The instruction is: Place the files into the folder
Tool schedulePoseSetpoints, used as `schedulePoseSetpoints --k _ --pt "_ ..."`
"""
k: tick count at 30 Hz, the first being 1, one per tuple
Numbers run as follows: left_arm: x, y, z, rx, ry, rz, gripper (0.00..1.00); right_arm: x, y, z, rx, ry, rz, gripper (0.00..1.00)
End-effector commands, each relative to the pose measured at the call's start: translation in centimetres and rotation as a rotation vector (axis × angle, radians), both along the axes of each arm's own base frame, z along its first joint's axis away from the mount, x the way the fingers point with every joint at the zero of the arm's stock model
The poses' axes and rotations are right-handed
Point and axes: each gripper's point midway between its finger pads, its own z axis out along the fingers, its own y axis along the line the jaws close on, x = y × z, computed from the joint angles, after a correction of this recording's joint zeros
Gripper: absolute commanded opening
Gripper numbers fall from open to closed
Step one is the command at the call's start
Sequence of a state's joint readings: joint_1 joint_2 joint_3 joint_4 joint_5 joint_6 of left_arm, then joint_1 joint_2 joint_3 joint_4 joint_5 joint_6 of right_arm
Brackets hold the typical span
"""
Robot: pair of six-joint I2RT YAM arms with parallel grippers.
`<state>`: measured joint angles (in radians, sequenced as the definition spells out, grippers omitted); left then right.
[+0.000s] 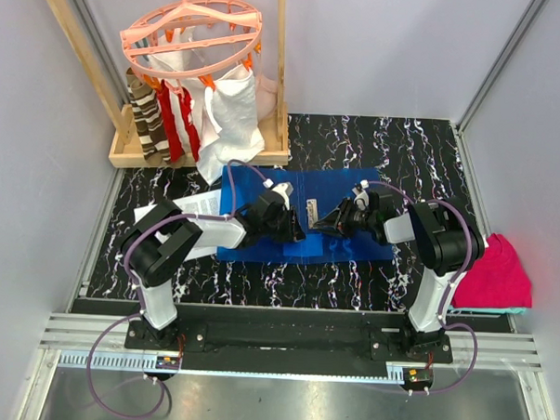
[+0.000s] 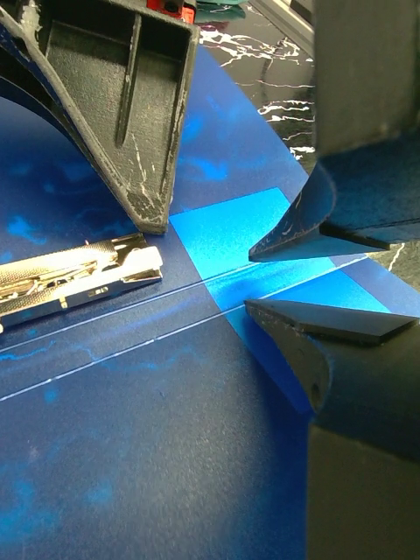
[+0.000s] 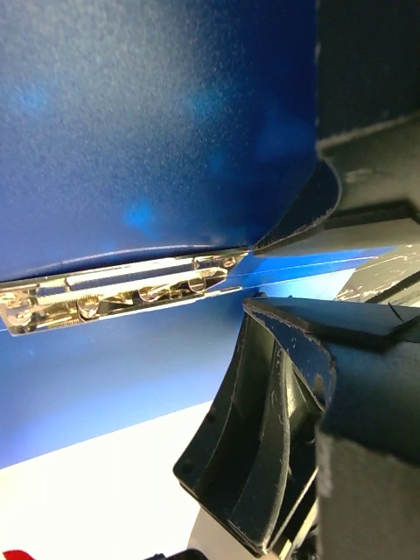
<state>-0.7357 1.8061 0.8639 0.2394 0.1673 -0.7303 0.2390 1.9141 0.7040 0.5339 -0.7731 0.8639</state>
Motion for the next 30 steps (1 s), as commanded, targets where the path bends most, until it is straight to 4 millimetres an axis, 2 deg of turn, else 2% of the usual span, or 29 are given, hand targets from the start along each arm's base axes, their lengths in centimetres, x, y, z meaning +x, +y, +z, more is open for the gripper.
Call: schedulePoseSetpoints --k 1,8,15,19,23,30 --pt "0.1 0.2 -1.4 0.047 0.002 0.01 0.3 0.4 0.4 1.3 0.027 -0.068 0.017 0.31" --pt "0.0 0.5 -2.0 0.063 0.007 0.012 0.29 0.9 0.7 1.5 0.011 -0.091 0.023 0.23" --pt "0.1 0.8 -2.0 0.077 0.004 0.017 0.29 1.2 1.5 1.8 -0.013 -0.11 0.038 0.31" --pt "0.1 0.7 -1.9 0.075 0.002 0.016 0.29 1.7 1.8 1.6 -0.02 -0.114 0.035 0.3" --pt "0.0 0.9 -1.9 0.078 0.001 0.019 0.29 2.2 2.0 1.5 -0.033 -0.122 0.041 0.26" --pt "0.0 1.0 -1.7 0.086 -0.006 0.018 0.29 2.0 1.9 0.3 -0.078 -0.11 0.045 0.26"
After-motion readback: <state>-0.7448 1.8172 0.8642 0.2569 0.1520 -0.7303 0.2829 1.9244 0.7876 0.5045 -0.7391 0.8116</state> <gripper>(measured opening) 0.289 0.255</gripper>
